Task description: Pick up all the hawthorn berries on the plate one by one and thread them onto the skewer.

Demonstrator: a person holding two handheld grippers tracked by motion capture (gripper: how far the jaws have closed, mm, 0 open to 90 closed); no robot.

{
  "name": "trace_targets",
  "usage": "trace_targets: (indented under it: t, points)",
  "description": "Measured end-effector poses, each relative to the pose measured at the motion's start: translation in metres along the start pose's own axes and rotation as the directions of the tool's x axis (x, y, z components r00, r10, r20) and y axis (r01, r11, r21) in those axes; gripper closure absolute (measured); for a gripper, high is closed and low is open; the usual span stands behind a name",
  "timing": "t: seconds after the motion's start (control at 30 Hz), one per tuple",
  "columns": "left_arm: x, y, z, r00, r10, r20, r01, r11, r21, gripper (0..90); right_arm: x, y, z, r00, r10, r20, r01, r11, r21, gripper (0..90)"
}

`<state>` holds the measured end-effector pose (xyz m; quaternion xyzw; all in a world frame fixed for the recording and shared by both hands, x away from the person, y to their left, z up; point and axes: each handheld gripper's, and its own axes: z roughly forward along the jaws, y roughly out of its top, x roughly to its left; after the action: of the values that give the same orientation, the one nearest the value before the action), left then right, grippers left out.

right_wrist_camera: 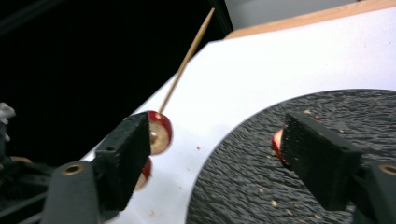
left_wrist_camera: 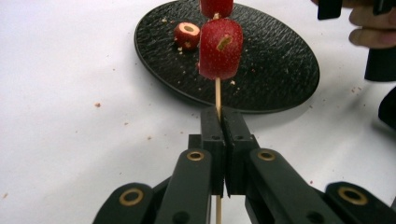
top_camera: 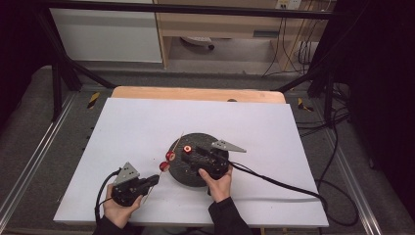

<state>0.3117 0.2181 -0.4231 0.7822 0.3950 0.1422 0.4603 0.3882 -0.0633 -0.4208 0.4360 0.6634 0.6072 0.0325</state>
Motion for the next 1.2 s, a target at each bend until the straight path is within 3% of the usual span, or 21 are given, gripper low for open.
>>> trace_targets:
  t: [0.23,0.57,0.83,1.07,1.13,1.2]
  points:
    - [0.006,-0.001,-0.001,0.9999,0.012,0.001,-0.012,0.9996,0.026,88.3,-0.010,0.011,-0.001,0.9966,-0.075,0.034,0.071,0.990,0.123,14.8]
    - [0.011,-0.002,-0.001,0.9998,0.019,-0.001,-0.019,0.9991,0.038,88.3,-0.021,0.031,-0.003,0.9855,-0.151,0.076,0.126,0.956,0.264,10.5]
    - [0.012,-0.002,-0.002,0.9997,0.024,-0.008,-0.023,0.9989,0.040,88.3,-0.018,0.050,0.012,0.9677,-0.240,0.078,0.191,0.898,0.397,10.2]
    - [0.013,-0.002,-0.004,0.9995,0.027,-0.017,-0.026,0.9988,0.042,88.3,-0.016,0.057,0.034,0.9500,-0.305,0.068,0.225,0.819,0.527,9.7]
    - [0.014,-0.002,-0.004,0.9993,0.026,-0.026,-0.025,0.9986,0.046,88.3,-0.017,0.058,0.039,0.9487,-0.309,0.067,0.225,0.809,0.543,10.3]
    - [0.014,-0.002,-0.004,0.9993,0.022,-0.029,-0.021,0.9987,0.047,88.3,-0.018,0.058,0.044,0.9422,-0.326,0.078,0.230,0.797,0.558,11.0]
